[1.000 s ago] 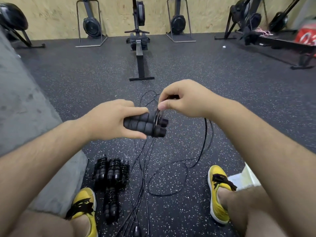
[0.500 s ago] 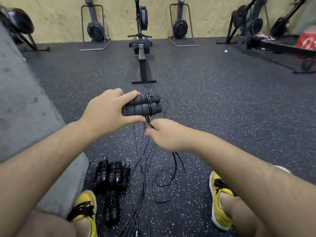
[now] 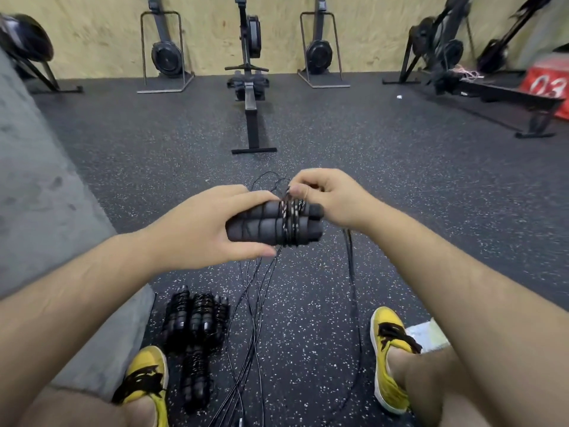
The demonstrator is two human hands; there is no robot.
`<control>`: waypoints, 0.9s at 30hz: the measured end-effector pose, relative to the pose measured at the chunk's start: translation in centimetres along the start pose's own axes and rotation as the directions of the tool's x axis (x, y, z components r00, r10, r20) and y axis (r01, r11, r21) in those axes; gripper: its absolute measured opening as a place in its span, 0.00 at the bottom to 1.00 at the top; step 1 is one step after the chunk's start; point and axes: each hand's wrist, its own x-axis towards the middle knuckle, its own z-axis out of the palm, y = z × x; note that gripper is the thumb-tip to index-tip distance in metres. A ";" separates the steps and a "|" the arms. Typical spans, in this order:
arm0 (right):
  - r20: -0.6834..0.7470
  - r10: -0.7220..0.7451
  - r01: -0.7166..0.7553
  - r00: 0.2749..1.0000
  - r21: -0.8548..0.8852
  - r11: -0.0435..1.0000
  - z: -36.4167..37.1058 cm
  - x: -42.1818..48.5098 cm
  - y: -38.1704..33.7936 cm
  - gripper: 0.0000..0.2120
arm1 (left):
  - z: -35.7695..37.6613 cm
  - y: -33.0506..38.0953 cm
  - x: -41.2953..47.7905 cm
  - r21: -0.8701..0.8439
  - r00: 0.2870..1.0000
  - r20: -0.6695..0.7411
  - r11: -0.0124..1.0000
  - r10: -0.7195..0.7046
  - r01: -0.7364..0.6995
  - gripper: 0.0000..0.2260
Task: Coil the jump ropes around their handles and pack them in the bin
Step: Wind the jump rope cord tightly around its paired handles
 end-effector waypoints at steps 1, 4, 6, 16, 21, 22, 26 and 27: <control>0.032 0.026 -0.026 0.999 0.015 1.000 0.8 -0.1 0.4 0.16 | -0.3 0.4 -0.2 -0.048 1.000 -0.004 0.999 -0.007 0.007 0.31; 0.116 0.059 -0.043 0.992 -0.128 0.991 4.2 -0.6 0.6 0.14 | -0.4 0.2 -0.3 -0.038 0.998 -0.034 0.998 -0.058 0.056 0.31; 0.128 0.120 -0.104 0.985 -0.124 0.987 6.4 -1.1 -0.2 0.12 | -0.1 -1.0 -0.1 0.039 0.988 -0.079 0.990 -0.130 0.134 0.31; 0.102 0.097 -0.051 0.990 -0.381 0.923 4.8 -2.2 -4.7 0.13 | 0.1 -5.6 -0.2 0.309 0.959 -0.061 0.909 -0.275 0.281 0.33; 0.049 -0.110 0.118 0.993 -0.579 0.807 2.4 -1.1 -4.3 0.11 | 0.1 -4.6 -0.6 0.148 0.984 0.147 0.986 -0.097 0.075 0.31; 0.058 -0.131 0.141 0.990 -0.572 0.808 2.0 -0.7 -4.0 0.11 | 0.1 -4.2 -0.6 0.109 0.983 0.171 0.993 -0.065 0.047 0.31; -0.018 -0.075 0.065 0.997 -0.326 0.943 0.7 0.7 -1.8 0.08 | -0.3 -2.3 -0.8 -0.018 0.987 0.162 1.000 0.009 -0.006 0.32; -0.041 -0.038 0.027 0.998 -0.234 0.972 0.6 0.9 -1.0 0.08 | -0.5 -1.9 -0.9 -0.059 0.991 0.132 0.998 0.015 -0.007 0.32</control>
